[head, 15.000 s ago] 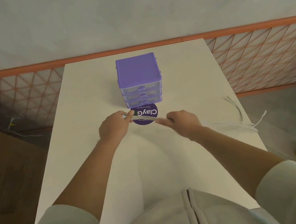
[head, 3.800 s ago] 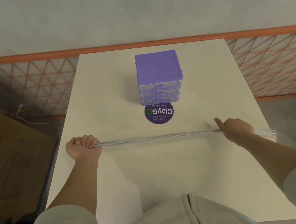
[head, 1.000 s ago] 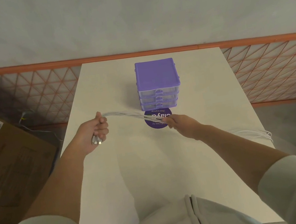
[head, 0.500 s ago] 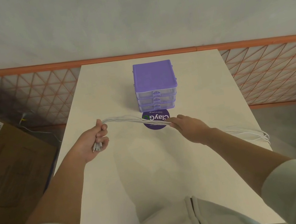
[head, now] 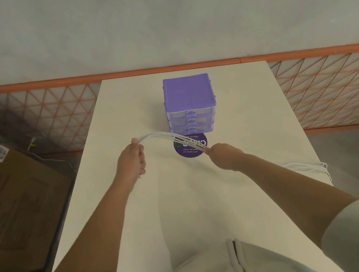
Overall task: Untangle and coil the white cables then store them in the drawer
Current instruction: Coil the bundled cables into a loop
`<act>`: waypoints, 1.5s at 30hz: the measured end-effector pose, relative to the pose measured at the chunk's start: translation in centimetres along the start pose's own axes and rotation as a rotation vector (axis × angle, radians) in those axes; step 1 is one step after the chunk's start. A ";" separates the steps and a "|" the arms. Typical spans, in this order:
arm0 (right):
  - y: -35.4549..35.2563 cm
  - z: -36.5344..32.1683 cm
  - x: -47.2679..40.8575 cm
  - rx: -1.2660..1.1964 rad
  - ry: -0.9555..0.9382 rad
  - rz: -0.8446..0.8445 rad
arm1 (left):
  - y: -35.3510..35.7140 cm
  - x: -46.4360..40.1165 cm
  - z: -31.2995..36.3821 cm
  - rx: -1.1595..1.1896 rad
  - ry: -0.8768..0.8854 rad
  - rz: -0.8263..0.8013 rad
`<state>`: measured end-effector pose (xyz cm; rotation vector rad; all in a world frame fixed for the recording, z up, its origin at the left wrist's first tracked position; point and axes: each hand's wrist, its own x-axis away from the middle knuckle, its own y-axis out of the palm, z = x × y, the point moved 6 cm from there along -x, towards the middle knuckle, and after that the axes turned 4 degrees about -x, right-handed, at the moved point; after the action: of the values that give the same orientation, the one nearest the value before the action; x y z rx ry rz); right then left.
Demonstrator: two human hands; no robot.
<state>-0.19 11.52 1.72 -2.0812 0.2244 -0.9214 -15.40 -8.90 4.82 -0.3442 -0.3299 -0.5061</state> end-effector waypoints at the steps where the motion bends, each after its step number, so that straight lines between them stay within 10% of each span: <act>1: 0.2 -0.2 0.0 -0.074 0.021 -0.059 | 0.8 0.3 0.3 -0.044 0.046 0.022; 9: 2.2 -4.3 2.1 -0.380 0.173 -0.603 | 6.0 2.0 2.3 -0.340 0.345 -0.077; 15: 0.6 -7.0 3.5 -0.513 -0.012 -0.788 | 6.7 2.5 1.9 -0.294 0.236 -0.137; 28: -3.9 -7.0 4.8 -0.096 -0.420 -0.063 | 4.3 0.7 1.1 -0.088 0.030 -0.225; 38: -4.7 -7.9 3.8 0.017 -0.364 -0.112 | 5.7 2.5 3.0 -0.567 0.172 -0.377; 45: -5.1 -6.6 3.4 -0.176 -0.389 0.087 | 6.3 3.1 2.2 -0.028 -0.026 -0.580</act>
<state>-3.06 9.12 9.96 -2.3443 0.1933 -0.4430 -10.06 -4.08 6.49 -0.2800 -0.4500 -1.0767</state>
